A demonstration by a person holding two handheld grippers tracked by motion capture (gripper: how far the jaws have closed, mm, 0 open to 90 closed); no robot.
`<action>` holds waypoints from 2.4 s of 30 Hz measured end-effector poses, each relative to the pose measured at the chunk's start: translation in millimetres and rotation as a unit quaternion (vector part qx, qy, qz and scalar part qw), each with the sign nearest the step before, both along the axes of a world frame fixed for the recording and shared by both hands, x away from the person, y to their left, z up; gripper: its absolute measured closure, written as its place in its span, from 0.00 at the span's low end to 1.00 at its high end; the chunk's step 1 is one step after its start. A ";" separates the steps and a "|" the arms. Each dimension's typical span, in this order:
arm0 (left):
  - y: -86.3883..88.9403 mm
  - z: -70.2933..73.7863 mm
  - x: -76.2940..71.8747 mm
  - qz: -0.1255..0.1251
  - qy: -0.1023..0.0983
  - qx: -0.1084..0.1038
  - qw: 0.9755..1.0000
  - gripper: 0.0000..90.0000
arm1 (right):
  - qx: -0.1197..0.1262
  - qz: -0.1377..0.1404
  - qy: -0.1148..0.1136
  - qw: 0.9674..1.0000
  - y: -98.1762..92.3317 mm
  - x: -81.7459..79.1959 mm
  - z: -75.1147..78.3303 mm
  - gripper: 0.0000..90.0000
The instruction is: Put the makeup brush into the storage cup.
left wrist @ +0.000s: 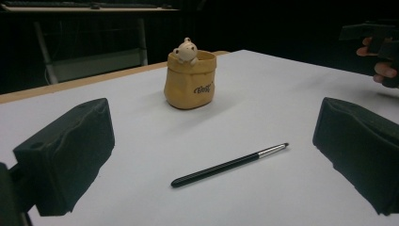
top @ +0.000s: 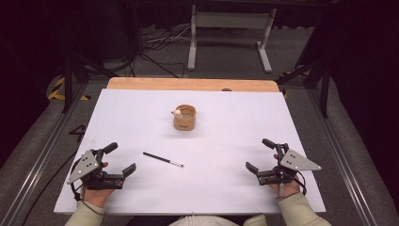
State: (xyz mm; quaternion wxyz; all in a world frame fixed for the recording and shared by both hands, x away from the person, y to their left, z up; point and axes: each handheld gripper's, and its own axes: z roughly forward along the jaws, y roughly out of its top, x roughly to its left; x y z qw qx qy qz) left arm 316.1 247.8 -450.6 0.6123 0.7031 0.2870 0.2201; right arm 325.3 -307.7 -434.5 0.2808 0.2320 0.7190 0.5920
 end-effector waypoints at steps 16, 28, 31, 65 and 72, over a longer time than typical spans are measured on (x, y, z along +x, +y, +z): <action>-7.6 7.5 1.4 -0.024 -0.007 -0.003 1.000 0.00 | 0.020 -0.001 0.020 1.000 -2.3 2.3 -0.4 0.00; -21.7 18.1 14.0 -0.050 0.003 -0.017 0.999 0.00 | 0.024 0.011 0.015 1.000 0.0 2.1 0.4 0.01; -28.5 23.3 20.9 -0.060 0.004 -0.021 0.998 0.00 | 0.022 0.013 0.012 1.000 0.0 1.8 0.8 0.01; -77.3 52.2 69.6 -0.124 0.036 0.075 0.989 0.00 | 0.035 0.000 0.013 0.999 -8.5 -2.3 1.2 0.00; -85.0 62.6 75.0 -0.136 0.068 0.139 0.979 0.00 | 0.026 -0.004 0.012 1.000 -8.0 -1.9 0.9 0.00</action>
